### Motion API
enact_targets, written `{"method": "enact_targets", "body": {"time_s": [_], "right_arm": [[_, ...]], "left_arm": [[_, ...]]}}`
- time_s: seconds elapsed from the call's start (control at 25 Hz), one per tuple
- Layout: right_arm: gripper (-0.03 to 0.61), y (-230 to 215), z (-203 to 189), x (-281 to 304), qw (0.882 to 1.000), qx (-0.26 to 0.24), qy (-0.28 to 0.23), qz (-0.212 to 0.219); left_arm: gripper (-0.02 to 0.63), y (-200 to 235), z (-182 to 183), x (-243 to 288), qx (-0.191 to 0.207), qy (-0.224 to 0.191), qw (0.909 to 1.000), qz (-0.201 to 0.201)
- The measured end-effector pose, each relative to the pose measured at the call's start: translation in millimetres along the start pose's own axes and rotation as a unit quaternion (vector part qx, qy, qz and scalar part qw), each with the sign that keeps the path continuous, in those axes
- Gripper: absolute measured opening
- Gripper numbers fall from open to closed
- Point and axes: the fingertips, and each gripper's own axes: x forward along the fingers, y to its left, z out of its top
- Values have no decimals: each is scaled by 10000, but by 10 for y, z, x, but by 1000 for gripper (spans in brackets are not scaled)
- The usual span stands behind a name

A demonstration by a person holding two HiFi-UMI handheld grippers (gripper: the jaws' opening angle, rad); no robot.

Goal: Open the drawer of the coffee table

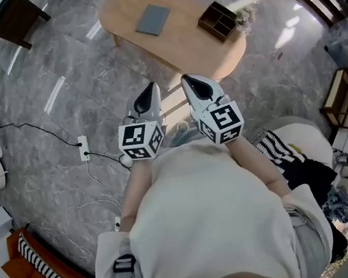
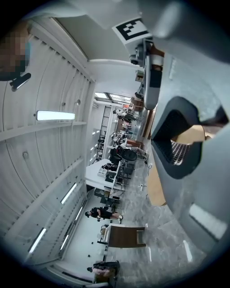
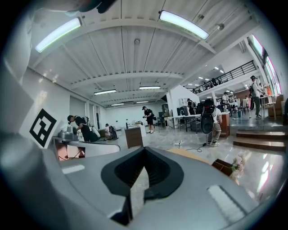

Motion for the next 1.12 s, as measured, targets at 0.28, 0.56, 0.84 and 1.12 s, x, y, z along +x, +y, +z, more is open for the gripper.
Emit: {"method": "enact_targets", "body": {"time_s": [0.28, 0.56, 0.84, 1.12], "right_arm": [[2, -318, 71, 314, 9998, 30, 73, -156], [2, -586, 108, 433, 9979, 161, 57, -617], [2, -780, 102, 555, 9913, 309, 85, -1274], [2, -832, 134, 876, 9756, 459, -34, -2147]], "left_arm": [[0, 180, 106, 427, -10, 108, 9999, -107], [0, 235, 102, 730, 88, 368, 9981, -496], [0, 390, 99, 1062, 170, 603, 9928, -1021], [0, 722, 213, 1337, 406, 850, 9792, -1798]]}}
